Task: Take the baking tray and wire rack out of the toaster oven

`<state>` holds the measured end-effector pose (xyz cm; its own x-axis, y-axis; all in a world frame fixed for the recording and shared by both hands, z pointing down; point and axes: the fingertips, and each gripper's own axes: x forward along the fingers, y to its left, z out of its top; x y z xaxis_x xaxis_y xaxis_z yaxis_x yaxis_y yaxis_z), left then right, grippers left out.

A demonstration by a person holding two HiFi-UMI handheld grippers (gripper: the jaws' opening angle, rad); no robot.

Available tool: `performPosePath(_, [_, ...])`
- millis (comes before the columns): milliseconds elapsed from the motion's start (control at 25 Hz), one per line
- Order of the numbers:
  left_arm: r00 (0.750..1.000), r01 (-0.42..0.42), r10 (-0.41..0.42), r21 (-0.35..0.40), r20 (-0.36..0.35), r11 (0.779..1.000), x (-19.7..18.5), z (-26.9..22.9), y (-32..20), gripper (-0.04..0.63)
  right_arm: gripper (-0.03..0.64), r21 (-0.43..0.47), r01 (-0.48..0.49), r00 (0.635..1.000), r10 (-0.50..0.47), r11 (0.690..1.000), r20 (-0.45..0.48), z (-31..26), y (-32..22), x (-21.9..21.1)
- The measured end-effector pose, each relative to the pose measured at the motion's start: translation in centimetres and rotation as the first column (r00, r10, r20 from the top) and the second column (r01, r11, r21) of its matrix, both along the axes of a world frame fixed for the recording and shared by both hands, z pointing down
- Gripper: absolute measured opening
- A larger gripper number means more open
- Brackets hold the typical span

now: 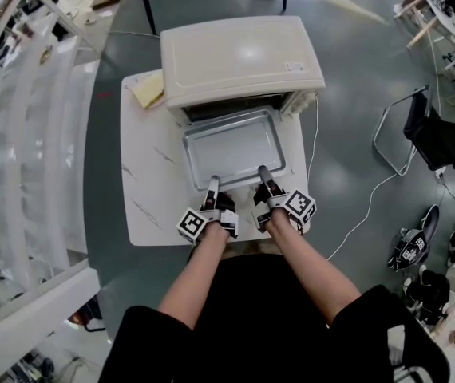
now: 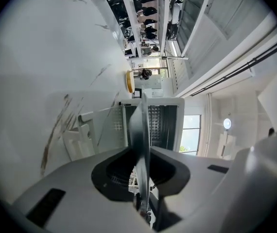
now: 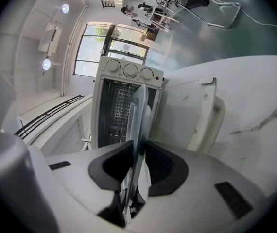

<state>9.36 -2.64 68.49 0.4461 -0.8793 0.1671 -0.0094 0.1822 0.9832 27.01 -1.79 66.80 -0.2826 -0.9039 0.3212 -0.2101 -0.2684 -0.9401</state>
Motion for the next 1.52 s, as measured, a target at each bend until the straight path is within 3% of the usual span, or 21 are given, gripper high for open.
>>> performPosePath(280, [1.000,0.001,-0.001,0.003,0.017,1.000,-4.4,-0.5,2.8,0.078,0.094,-0.005,0.031,0.999,-0.031,1.000,0.013,0.0,2.1,-4.7])
performPosePath(960, [0.986,0.164,-0.164,-0.025,0.016,0.986,-20.4,2.4,6.1,0.078,0.098,-0.056,0.257,0.966,-0.258,0.965,-0.018,2.4,2.0,-21.1])
performPosePath(1400, [0.987,0.151,-0.147,-0.067,0.065,0.986,-28.7,4.0,5.8,0.078,0.104,-0.112,0.313,0.947,-0.319,0.943,-0.039,4.1,1.4,-29.3])
performPosePath(1520, [0.989,0.141,-0.138,-0.068,0.050,0.988,-29.8,4.7,4.9,0.078,0.107,-0.127,0.327,0.939,-0.337,0.936,-0.067,5.0,0.9,-30.5])
